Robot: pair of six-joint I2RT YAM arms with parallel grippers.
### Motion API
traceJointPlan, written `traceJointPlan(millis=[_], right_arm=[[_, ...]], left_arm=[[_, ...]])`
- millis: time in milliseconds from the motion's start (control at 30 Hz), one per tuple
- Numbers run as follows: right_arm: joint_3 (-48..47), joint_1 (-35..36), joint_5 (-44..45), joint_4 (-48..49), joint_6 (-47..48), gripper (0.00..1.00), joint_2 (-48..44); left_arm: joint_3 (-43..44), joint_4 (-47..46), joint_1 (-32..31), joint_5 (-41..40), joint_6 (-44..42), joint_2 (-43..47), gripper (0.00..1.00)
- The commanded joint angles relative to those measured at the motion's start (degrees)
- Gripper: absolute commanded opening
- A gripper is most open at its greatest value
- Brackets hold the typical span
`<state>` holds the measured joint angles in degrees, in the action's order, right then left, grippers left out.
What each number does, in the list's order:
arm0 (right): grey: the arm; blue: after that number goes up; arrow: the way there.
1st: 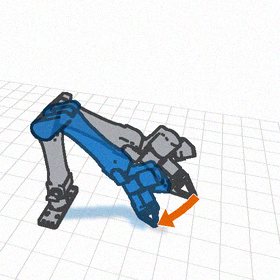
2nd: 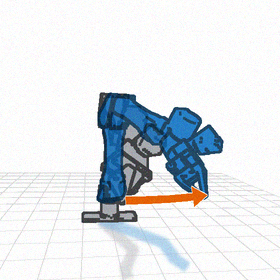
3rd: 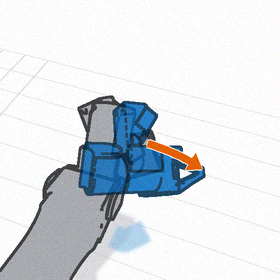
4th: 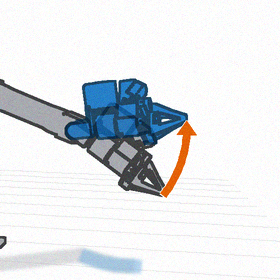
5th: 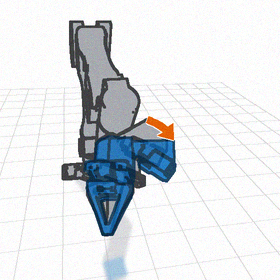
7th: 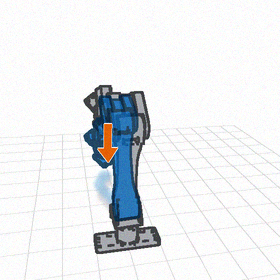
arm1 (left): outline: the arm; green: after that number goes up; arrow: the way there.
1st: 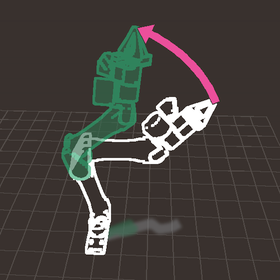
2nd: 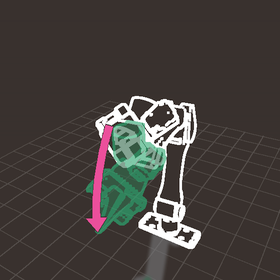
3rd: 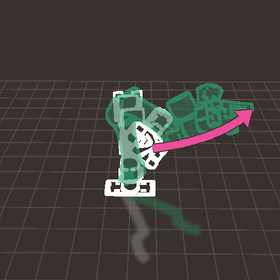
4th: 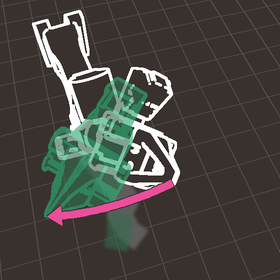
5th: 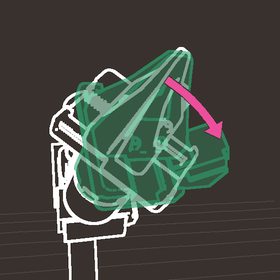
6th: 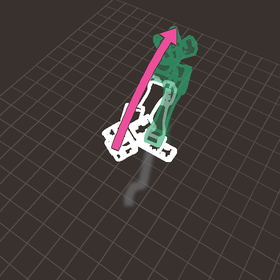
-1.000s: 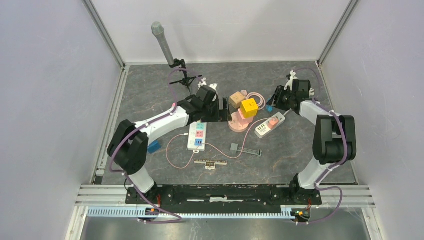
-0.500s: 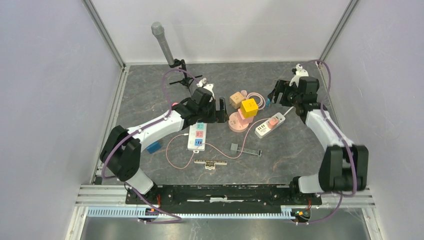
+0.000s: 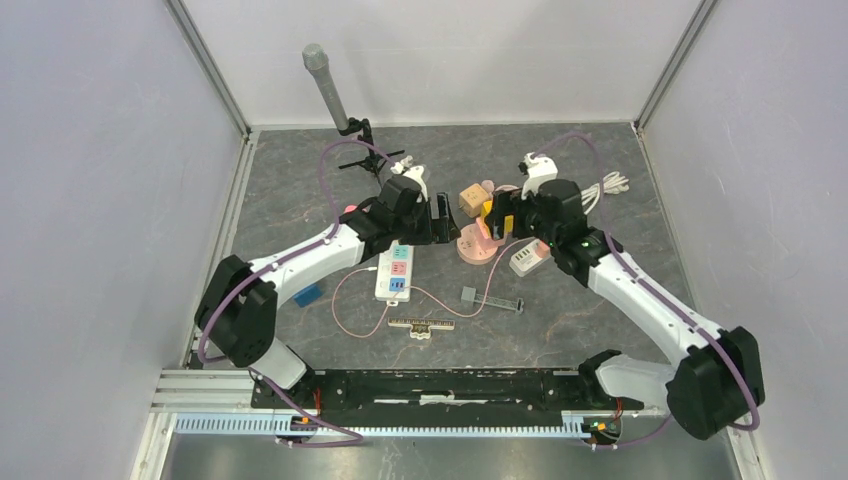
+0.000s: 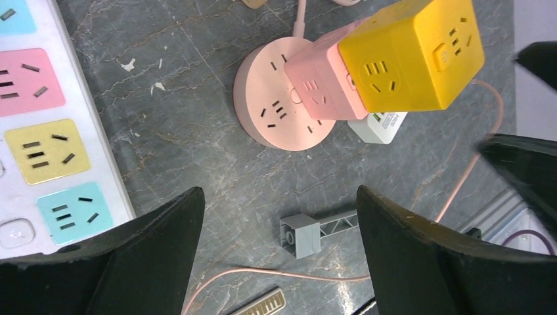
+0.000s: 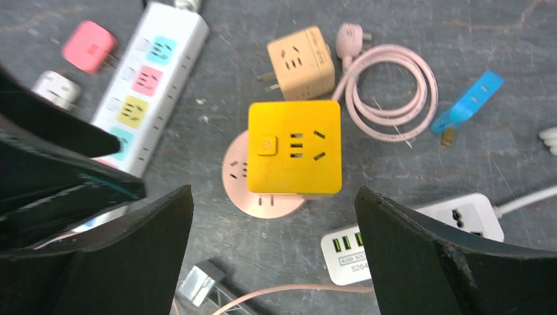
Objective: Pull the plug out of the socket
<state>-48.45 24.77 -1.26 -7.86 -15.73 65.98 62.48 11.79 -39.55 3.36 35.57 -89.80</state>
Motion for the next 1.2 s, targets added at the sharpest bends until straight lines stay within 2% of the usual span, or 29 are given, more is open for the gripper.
traceJointPlan(millis=[0,267,467,667,900,1000,1167], right_arm=[[-2.66,3.00,11.00,-2.44,3.00,0.97,3.92],[-4.82,4.57,12.78,-0.95,5.78,0.98,9.62],[-8.41,4.58,10.03,0.71,6.49,0.94,12.90],[-10.36,4.56,9.83,-1.19,5.71,0.80,15.47],[-10.03,4.58,10.04,-2.34,5.59,0.83,16.30],[-10.02,4.56,9.45,-2.49,5.41,0.76,16.38],[-9.00,4.56,9.18,-2.45,5.21,0.54,15.86]], left_arm=[[-0.34,-3.09,0.15,1.44,3.44,2.77,0.91],[0.94,-3.64,0.13,4.45,4.81,0.45,0.90],[3.62,-5.37,0.15,6.98,7.84,-4.08,0.89],[7.72,-8.21,0.15,10.11,11.17,-9.58,0.80],[8.93,-10.81,0.18,10.50,12.93,-12.19,0.73],[9.08,-10.91,0.16,10.83,12.87,-13.24,0.68],[8.71,-11.53,0.13,11.58,13.02,-15.05,0.63]])
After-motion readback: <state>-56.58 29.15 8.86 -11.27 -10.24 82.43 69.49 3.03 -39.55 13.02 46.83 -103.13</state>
